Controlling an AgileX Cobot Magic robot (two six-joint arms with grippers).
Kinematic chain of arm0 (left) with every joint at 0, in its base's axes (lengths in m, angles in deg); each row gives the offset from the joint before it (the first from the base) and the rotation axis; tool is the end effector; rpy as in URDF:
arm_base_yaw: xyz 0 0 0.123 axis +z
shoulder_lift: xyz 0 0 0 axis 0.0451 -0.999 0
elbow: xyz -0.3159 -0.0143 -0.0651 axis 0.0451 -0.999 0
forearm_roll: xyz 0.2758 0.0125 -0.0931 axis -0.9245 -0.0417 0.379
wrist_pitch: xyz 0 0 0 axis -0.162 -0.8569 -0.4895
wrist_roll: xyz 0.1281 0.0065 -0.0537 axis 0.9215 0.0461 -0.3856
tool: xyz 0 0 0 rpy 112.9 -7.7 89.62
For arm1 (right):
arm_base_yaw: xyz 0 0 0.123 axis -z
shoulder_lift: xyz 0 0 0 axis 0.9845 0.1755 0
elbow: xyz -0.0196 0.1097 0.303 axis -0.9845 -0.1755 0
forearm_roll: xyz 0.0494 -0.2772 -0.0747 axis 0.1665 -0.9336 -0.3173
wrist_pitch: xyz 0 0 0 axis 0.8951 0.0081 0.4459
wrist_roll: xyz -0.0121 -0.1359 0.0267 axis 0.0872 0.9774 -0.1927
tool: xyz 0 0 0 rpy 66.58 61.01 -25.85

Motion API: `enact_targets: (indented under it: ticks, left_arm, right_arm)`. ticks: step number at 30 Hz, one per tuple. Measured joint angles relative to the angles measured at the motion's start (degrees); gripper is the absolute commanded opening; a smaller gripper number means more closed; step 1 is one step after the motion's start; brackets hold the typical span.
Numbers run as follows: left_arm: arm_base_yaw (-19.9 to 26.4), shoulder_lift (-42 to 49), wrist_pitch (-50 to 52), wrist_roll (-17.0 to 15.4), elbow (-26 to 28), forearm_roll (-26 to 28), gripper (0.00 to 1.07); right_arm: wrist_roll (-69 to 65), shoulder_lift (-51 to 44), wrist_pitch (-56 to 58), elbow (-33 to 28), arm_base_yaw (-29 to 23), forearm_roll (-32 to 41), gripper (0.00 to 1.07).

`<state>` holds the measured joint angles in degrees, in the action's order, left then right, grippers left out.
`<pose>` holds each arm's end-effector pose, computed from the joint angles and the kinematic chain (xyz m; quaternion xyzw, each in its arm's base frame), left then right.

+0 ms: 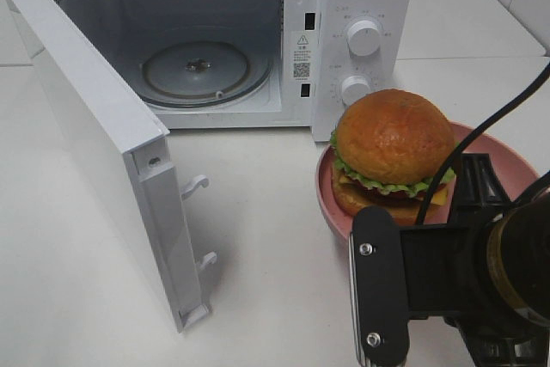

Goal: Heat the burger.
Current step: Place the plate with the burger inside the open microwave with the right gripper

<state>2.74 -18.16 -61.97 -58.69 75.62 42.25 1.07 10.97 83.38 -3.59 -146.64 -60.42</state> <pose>0.0305 -0.0193 0.2802 0.0230 0.8501 -0.0307 0.5252 0.1424 0.1863 0.1744 -0.6727 0.7028 -0.1579 0.1691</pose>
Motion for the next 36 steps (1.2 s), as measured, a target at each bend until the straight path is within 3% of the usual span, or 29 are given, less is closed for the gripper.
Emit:
enact_targets:
  ticks: [15, 29, 36]
  left_arm:
    - [0.0, 0.0, 0.0, 0.0, 0.0, 0.0, 0.98]
    - [0.0, 0.0, 0.0, 0.0, 0.0, 0.0, 0.98]
    - [0.0, 0.0, 0.0, 0.0, 0.0, 0.0, 0.98]
  right_arm:
    - [8.77, 0.0, -4.13, 0.0, 0.52, -0.11, 0.0]
    - [30.31, 0.06, -14.21, 0.0, 11.4, 0.11, 0.0]
    - [47.78, 0.06, -20.05, 0.0, 17.82, 8.25, 0.01]
